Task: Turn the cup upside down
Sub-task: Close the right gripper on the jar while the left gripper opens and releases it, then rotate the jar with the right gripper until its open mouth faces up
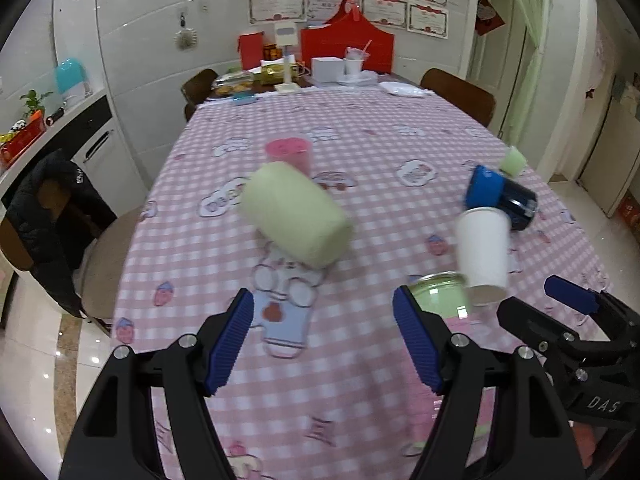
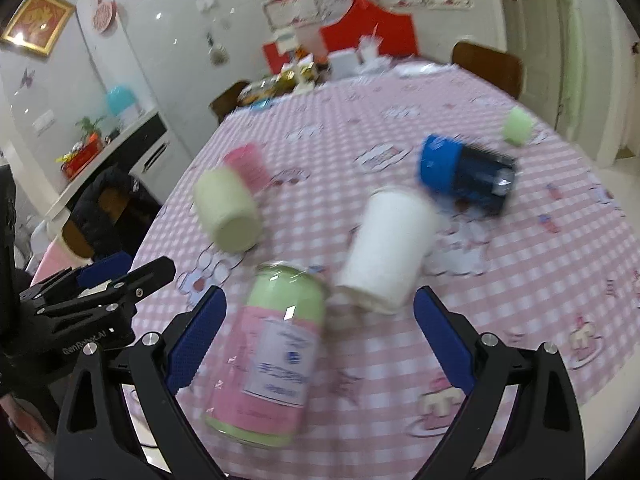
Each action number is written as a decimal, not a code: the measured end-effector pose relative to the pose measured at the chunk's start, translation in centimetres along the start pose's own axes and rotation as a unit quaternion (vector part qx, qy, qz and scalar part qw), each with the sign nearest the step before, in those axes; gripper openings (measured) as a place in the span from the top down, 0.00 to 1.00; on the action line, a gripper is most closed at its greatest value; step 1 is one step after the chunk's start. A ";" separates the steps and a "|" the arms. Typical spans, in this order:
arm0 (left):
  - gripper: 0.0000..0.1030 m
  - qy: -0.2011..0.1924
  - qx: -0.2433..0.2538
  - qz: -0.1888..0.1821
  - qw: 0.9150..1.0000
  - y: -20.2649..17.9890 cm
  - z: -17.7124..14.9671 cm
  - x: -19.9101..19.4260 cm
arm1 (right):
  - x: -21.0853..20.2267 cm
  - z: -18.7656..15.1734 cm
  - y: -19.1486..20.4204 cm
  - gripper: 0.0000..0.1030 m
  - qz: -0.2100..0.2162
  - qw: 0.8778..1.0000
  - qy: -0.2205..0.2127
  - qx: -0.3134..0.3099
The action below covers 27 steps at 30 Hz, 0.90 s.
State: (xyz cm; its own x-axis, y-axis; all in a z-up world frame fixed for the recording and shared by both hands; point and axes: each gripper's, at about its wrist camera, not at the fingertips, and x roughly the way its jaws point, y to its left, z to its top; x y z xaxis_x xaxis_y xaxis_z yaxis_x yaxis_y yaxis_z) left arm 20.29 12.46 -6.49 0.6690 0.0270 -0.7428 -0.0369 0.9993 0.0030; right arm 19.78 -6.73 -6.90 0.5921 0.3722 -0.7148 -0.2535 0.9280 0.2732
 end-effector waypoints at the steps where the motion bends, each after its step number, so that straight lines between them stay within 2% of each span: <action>1: 0.31 0.004 -0.001 0.000 1.000 0.6 -0.2 0.3 | 0.5 0.1 0.3 0.11 -0.001 1.000 0.010 0.001; 7: 0.31 0.025 -0.001 -0.006 1.000 2.5 -1.1 2.3 | 3.9 0.3 1.4 0.12 -0.019 0.997 0.071 0.014; 18: 0.31 0.057 0.011 -0.047 0.997 4.1 -2.1 5.7 | 8.2 0.7 1.9 0.17 -0.075 0.987 0.143 0.024; 21: 0.31 0.061 0.018 -0.055 0.996 3.8 -2.1 6.3 | 9.2 0.7 1.3 0.21 -0.068 0.983 0.167 0.043; 24: 0.31 0.064 0.021 -0.068 0.995 3.5 -2.0 6.7 | 9.8 0.8 1.2 0.31 -0.058 0.979 0.187 0.058; 27: 0.31 0.066 0.024 -0.075 0.995 3.0 -1.9 7.1 | 9.4 0.9 1.4 0.31 -0.060 0.979 0.183 0.059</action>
State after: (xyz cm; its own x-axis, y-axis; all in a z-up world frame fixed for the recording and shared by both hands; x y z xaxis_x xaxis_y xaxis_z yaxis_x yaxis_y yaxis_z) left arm 23.49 15.65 -13.00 0.5612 -0.1222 -0.8186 0.0931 0.9921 -0.0843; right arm 25.70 -1.96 -12.64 0.2924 0.2478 -0.9237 -0.0958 0.9686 0.2295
